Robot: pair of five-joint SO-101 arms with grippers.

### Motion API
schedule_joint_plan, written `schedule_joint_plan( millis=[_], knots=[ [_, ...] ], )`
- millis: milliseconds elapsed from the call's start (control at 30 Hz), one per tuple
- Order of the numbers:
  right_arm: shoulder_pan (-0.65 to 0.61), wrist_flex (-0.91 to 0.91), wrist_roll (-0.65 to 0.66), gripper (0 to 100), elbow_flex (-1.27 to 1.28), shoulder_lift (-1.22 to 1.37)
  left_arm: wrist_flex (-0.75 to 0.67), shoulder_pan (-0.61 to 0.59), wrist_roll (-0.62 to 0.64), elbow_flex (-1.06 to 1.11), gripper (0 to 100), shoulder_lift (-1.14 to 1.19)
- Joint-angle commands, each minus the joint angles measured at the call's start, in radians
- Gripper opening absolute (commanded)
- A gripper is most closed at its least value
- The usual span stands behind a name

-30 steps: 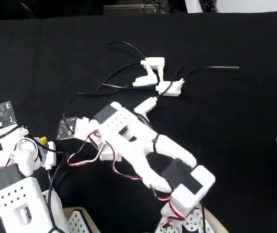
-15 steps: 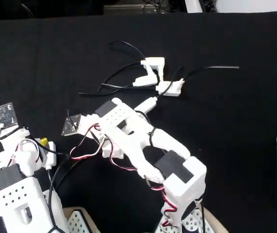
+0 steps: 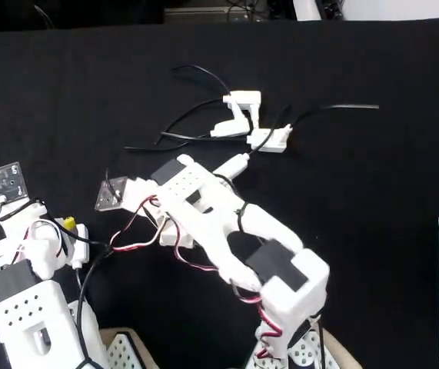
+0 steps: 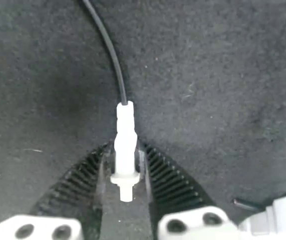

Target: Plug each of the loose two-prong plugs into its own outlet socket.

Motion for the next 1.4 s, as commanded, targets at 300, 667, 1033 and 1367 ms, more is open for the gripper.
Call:
schedule_joint_plan(
  millis=[300,667,1033,1367],
  knots=[
    [0.140,0.040,-0.411,1.1,-0.031,-0.427,0.064,0.021,0.012,-0.125,25,-0.005],
    [0.285,-0.290,-0.802,1.2,0.364,-0.792,0.319,0.097,-0.121,-0.380,34,0.133],
    [0.453,-0.549,-0.868,1.4,0.661,-1.029,0.371,0.041,-0.259,-0.558,34,0.646],
    [0.516,-0.560,-0.872,1.5,0.665,-1.040,0.233,0.042,-0.299,-0.484,34,0.783]
  ],
)
